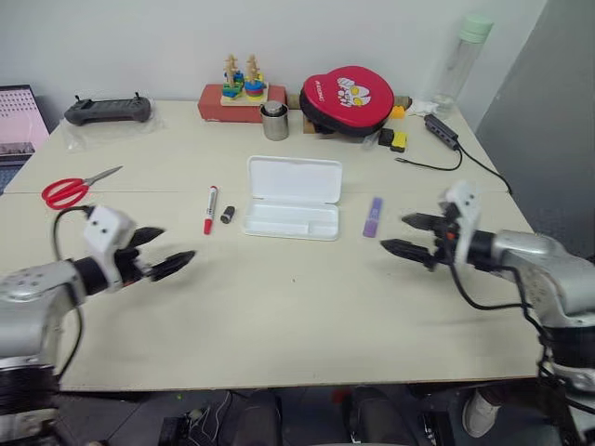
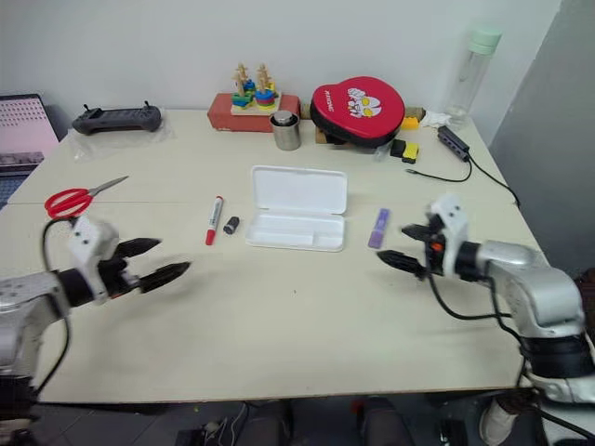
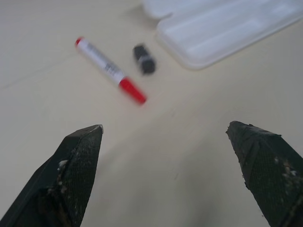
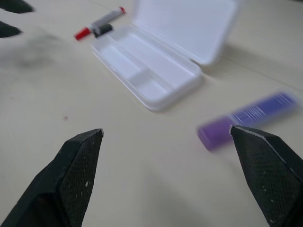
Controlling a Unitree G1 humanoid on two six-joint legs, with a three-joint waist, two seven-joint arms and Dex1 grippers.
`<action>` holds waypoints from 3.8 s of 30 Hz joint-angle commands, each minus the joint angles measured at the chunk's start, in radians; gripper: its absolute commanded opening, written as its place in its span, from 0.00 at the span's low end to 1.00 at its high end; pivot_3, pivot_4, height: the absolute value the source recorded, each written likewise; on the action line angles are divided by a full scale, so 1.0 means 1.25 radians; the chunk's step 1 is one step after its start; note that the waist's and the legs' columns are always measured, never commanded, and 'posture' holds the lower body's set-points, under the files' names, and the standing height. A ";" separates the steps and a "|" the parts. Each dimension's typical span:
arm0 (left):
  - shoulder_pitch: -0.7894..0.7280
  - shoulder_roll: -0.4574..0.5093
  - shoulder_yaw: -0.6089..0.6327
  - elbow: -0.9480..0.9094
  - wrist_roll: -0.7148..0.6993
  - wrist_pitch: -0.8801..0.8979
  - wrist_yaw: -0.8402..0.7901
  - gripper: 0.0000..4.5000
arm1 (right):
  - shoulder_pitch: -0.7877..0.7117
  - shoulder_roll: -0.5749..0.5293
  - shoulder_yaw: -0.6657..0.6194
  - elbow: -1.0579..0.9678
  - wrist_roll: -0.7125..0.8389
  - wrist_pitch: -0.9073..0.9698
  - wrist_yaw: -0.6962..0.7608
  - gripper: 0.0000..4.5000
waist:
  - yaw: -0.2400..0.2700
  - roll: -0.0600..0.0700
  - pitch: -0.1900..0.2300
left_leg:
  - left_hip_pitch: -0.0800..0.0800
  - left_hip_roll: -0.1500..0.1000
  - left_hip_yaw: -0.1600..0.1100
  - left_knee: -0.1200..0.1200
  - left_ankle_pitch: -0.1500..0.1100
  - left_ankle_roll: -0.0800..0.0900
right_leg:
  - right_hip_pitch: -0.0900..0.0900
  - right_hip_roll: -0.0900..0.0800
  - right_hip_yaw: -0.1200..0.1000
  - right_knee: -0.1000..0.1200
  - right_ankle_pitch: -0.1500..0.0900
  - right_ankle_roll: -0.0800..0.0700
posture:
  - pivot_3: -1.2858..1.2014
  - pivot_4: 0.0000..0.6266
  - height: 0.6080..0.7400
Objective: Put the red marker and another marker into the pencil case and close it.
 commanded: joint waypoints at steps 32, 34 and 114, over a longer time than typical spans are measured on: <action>-0.090 -0.267 -0.072 -0.149 -0.045 -0.060 0.188 1.00 | -0.354 0.322 0.251 0.758 -0.423 -0.450 0.118 0.08 | -0.001 -0.001 -0.001 | 0.000 -0.001 -0.002 0.000 0.000 0.000 | 0.000 0.000 -0.001 0.000 0.003 -0.004 | 0.52 0.24 1.00; -0.085 -0.264 -0.070 -0.146 -0.045 -0.062 0.192 1.00 | -0.357 0.324 0.244 0.762 -0.428 -0.466 0.117 0.00 | -0.001 -0.001 -0.001 | 0.000 -0.001 -0.002 0.000 0.000 0.000 | 0.000 0.000 -0.001 0.000 0.003 -0.004 | 0.52 0.24 1.00; -0.308 -0.216 0.036 -0.024 -0.130 -0.003 0.264 0.09 | -0.221 0.125 -0.041 -0.035 0.054 -0.043 0.108 1.00 | 0.006 -0.002 0.000 | -0.005 -0.001 -0.005 0.000 0.000 -0.001 | -0.001 0.000 -0.004 -0.001 0.003 -0.004 | 0.52 0.24 1.00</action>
